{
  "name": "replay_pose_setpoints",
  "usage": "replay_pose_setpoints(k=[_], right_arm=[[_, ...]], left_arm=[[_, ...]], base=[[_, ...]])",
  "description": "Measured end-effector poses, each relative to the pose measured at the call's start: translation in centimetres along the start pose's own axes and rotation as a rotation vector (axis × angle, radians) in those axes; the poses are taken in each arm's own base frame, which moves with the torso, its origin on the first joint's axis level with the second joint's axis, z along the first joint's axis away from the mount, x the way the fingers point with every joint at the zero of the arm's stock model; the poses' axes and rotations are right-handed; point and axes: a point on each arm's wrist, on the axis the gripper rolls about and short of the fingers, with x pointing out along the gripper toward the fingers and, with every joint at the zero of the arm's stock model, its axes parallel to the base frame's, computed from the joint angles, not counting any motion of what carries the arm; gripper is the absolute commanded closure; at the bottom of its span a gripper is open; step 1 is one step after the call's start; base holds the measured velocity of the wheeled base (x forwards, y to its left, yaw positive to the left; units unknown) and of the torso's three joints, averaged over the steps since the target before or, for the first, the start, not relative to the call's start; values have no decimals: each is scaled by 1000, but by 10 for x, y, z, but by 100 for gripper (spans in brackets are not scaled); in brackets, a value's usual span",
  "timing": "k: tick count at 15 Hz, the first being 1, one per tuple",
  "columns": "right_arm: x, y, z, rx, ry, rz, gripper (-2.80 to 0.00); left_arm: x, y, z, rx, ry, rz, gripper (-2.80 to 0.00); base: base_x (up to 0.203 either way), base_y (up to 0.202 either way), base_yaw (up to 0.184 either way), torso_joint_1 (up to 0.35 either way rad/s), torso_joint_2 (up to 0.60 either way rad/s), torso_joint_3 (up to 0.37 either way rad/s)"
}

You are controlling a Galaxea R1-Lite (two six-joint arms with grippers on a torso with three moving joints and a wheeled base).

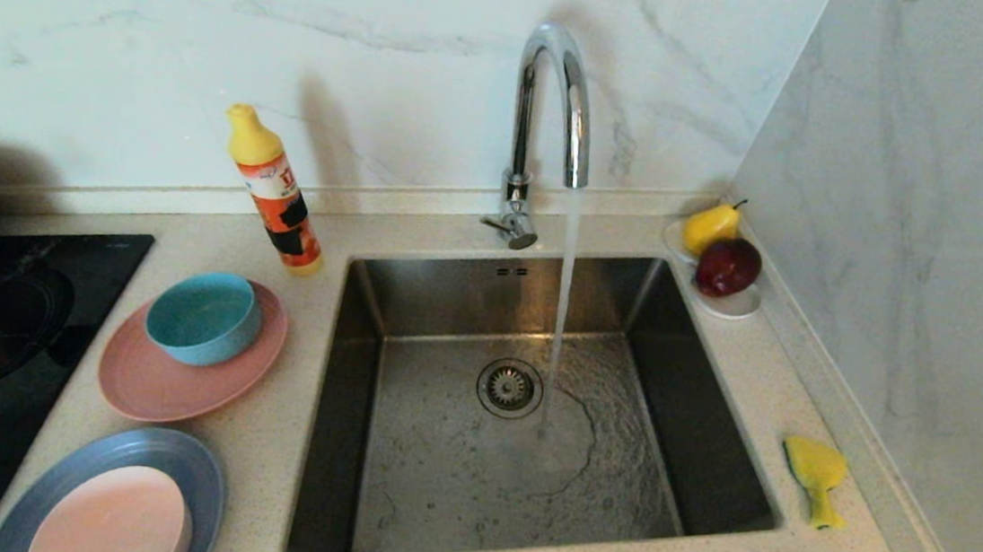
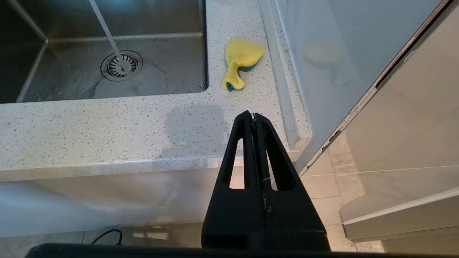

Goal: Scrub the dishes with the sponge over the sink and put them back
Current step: Pick up a bowl and the sponge

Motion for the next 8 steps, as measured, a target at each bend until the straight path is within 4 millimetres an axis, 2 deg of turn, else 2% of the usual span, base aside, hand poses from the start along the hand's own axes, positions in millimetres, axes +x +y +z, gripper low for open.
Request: replay_pose_setpoints(k=[2, 8], right_arm=[[0, 0, 0, 0, 0, 0, 0], [0, 0, 0, 0, 0, 0, 0]], left_arm=[[-1, -3, -7, -15, -4, -93, 0], [-1, -3, -8, -54, -20, -81, 0]], base=[[0, 0, 0, 0, 0, 0], [0, 0, 0, 0, 0, 0]])
